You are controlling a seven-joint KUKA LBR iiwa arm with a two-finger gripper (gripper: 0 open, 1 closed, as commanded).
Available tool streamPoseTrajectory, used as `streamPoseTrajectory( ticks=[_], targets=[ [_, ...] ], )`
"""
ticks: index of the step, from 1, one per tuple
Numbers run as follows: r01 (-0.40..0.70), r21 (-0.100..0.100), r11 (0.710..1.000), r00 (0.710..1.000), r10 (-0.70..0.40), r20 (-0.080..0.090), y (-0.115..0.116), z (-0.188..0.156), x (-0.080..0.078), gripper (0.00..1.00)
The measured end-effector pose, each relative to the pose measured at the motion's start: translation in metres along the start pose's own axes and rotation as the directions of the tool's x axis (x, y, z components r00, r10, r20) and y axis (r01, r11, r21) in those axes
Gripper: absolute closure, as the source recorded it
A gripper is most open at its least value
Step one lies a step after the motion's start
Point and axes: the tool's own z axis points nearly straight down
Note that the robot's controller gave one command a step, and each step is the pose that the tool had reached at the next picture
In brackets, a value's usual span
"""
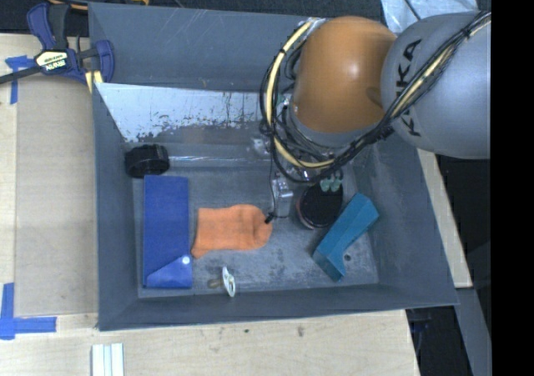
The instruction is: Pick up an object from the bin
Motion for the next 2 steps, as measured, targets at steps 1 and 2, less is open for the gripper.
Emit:
streamPoseTrajectory(
  ticks=[1,2],
  targets=[
    [-0.026,0.0,1.0,1.0,0.026,-0.007,0.008,0.061,0.023,0.0],
    [0.04,-0.001,0.999,0.999,-0.04,-0.009,-0.003,0.12,-0.028,1.0]
  ],
)
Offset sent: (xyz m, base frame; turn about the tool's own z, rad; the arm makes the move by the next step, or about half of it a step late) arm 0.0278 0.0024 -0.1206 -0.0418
